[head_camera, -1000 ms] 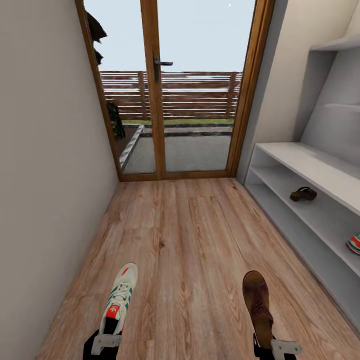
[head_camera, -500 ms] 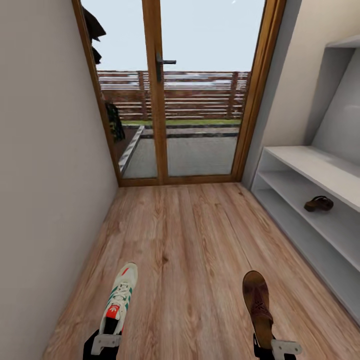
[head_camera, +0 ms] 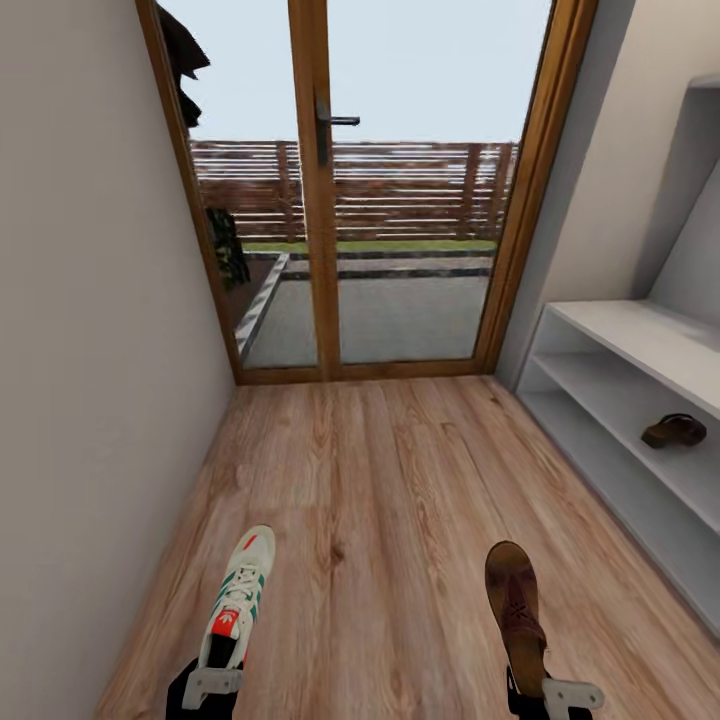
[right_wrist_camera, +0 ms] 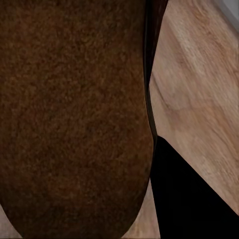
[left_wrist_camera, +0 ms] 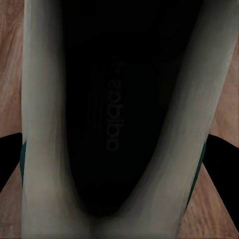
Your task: Pick up the two gym shoes and the two sandals from the corridor floor and place them onto the hallstand (shoe rack) in the corridor, making sure they are on the rack and not on the floor. Arrange them so the two gym shoes are next to each other and the two sandals are next to each other.
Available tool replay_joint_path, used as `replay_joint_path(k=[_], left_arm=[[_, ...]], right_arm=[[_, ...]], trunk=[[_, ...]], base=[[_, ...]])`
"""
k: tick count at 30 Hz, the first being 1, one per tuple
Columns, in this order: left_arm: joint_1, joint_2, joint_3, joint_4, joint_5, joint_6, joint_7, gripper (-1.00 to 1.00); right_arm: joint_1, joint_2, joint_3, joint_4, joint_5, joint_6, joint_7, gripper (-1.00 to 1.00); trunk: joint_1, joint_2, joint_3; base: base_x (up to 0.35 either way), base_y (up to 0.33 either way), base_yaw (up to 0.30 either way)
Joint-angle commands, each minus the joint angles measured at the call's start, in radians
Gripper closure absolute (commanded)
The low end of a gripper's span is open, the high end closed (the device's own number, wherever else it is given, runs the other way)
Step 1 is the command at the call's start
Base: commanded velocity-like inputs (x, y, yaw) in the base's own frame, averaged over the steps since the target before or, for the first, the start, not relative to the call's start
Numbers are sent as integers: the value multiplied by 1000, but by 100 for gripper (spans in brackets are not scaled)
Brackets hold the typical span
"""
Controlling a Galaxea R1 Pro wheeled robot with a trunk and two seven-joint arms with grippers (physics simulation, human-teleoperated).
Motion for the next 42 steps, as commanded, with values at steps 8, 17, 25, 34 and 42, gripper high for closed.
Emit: replay_joint_path(k=[8,17,25,34,42], left_arm=[[-1,-1,9,0,-4,-3,-9,100],[-1,-1,8,0,-4,-3,-9,100],[-1,-1,8,0,-4,-3,-9,100],[-1,-1,9,0,-4,-3,-9,100],[-1,-1,9,0,-4,-3,-9,100]], right_arm=[[-1,0,-3,1,8,-2,-4,100],[-1,-1,-4,1,8,-3,-3,100],[-1,-1,-3,0,9,-2,-2,100],[-1,-1,-3,0,8,-2,-4,100],[-1,-1,-3,0,7,-2,-4,100]], trunk=[[0,0,-1],[0,0,-1],[0,0,-1],[0,0,-1],[0,0,-1]], base=[[335,92,0],[335,92,0],[335,92,0],[336,92,0],[336,97,-34]])
